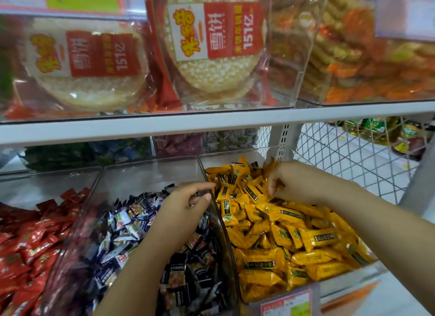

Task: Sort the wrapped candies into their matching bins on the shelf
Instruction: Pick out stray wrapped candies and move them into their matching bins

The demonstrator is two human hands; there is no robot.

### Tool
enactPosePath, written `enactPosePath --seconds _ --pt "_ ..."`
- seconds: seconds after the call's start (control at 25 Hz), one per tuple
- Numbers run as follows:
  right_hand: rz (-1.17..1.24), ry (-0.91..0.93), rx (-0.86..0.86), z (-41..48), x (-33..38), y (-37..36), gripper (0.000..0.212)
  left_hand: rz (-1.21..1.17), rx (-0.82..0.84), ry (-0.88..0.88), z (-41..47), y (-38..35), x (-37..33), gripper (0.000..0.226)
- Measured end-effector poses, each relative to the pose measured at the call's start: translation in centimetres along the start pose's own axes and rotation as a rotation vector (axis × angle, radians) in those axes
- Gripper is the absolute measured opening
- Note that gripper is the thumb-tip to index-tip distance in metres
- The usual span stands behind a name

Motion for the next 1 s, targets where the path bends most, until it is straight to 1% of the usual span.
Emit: enactPosePath --seconds 0.08,0.16,0.24,0.32,0.36,0.48,0.64,0.72,0.8,0.88,1.0 --pt "0.005 -0.016 0.025 -0.3 -0.3 0.1 0.011 0.0 -0.003 0.003 0.0 0.0 0.0 0.024" --pt "0.044 -0.015 -0.067 0.7 0.3 1.3 0.012 -0.002 -0.013 0.013 0.1 0.1 0.3 0.024" --pt "0.133 -0.068 -0.155 2.9 0.7 2.2 0.019 0.0 -0.021 0.013 0.2 0.2 0.4 0.024" --pt "0.268 -0.125 -0.167 5.4 0.9 1.6 0.029 -0.007 -0.021 -0.001 0.2 0.2 0.3 0.024" --pt "0.278 -0.118 -0.164 6.6 1.2 1.2 0.033 -0.012 -0.02 -0.012 0.2 0.3 0.2 0.024" --pt "0.217 -0.076 -0.091 8.6 1.7 -0.6 0.038 -0.035 -0.012 -0.024 0.2 0.3 -0.1 0.024" --pt "0.096 -0.056 0.073 8.8 1.9 -2.4 0.037 -0.05 0.004 -0.032 0.2 0.2 -0.4 0.024" --pt "0.075 -0.061 0.076 8.4 1.9 -2.4 0.033 -0.043 0.016 -0.029 0.1 0.1 -0.5 0.025" --pt "0.162 -0.09 0.001 7.7 1.4 -1.5 0.021 -0.029 0.023 -0.015 -0.1 0.1 -0.5 0.026" --pt "0.295 -0.135 -0.109 6.7 0.8 0.0 0.008 -0.024 0.017 -0.007 -0.3 0.5 -0.7 0.024" --pt "0.409 -0.158 -0.315 4.0 0.8 2.8 0.002 -0.015 -0.062 -0.001 -0.9 2.7 -1.4 0.021"
Point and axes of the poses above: each hand's wrist, its own z-axis towards the middle knuckle, its own y-axis out of the back of the hand, x = y × z, the point moved 10 cm from there along z, towards the middle knuckle, and after that the axes turned 13 degrees about -z, right-handed, at the moved point
